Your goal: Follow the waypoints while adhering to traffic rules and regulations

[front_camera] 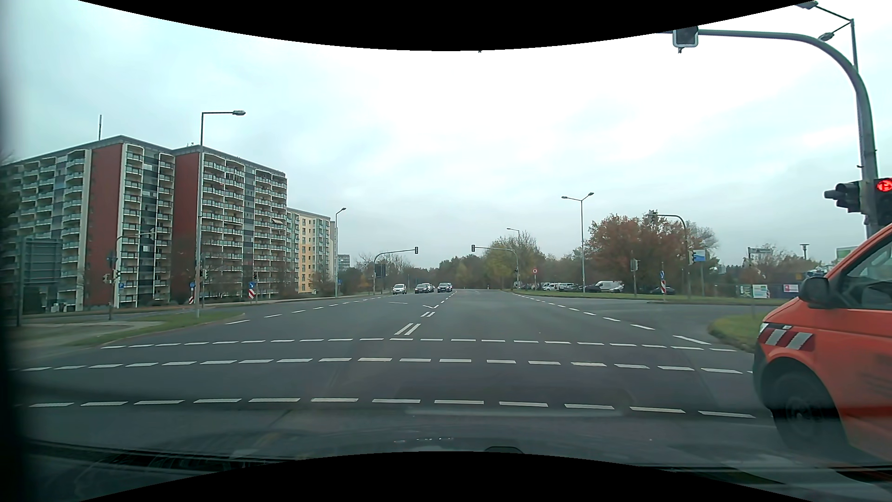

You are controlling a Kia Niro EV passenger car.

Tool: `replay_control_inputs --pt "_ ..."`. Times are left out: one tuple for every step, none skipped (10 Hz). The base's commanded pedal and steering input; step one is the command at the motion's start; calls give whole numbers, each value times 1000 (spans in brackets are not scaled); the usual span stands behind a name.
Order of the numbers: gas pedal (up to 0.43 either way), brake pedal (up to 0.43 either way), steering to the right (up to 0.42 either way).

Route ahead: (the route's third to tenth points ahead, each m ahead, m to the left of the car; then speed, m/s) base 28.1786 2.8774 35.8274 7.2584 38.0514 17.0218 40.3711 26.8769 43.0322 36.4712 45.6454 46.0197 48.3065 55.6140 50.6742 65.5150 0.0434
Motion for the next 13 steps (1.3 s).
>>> replay_control_inputs --pt "0 543 -3" --pt "0 549 -3" --pt "0 561 -2" --pt "0 561 -2" --pt "0 561 -3" --pt "0 561 -3" --pt "0 555 -3" --pt "0 549 -2" --pt "0 543 -3" --pt "0 524 -2" --pt "0 506 -3" --pt "0 482 -2" --pt "0 451 -3"
